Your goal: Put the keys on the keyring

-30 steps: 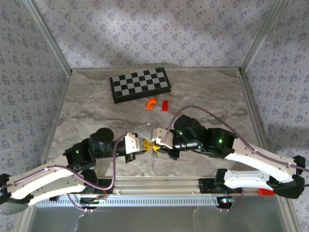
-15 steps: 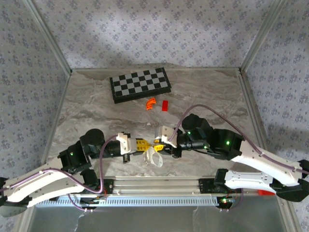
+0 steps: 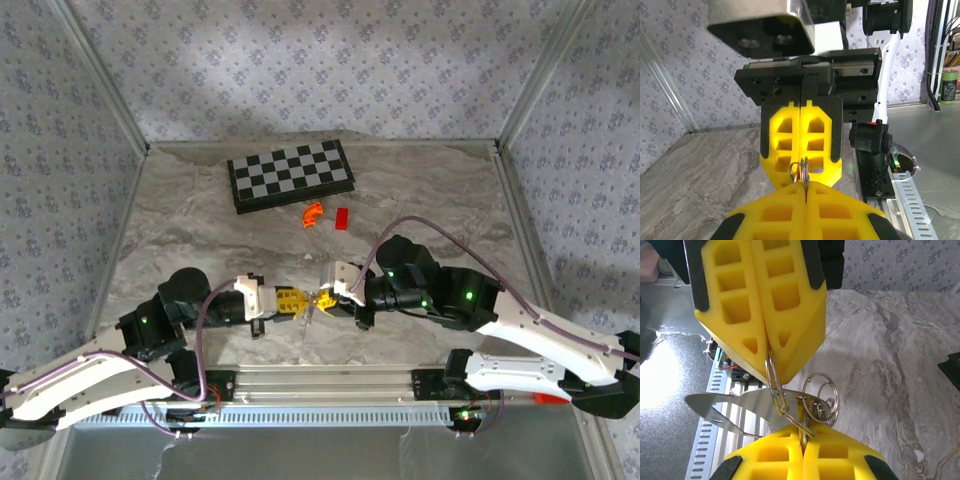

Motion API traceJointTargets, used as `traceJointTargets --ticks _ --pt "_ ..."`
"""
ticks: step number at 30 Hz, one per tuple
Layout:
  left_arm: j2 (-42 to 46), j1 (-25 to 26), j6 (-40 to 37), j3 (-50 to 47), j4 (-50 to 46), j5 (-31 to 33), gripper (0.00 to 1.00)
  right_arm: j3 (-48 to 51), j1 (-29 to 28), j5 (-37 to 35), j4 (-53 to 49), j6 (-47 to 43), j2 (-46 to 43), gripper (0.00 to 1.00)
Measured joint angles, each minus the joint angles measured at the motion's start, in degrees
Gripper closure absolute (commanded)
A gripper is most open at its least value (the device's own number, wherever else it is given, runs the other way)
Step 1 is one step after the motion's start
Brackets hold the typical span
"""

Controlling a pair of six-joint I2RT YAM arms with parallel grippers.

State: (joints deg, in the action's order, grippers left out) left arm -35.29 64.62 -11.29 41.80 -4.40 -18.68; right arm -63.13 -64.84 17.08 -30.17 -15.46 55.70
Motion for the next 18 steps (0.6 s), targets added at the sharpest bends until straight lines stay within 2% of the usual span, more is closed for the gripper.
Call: traceJointTargets --ticks 18 --pt "-0.50 0.00 0.87 -1.53 3.15 -1.70 1.00 0.02 0.09 4.28 -0.13 0.00 1.84 1.00"
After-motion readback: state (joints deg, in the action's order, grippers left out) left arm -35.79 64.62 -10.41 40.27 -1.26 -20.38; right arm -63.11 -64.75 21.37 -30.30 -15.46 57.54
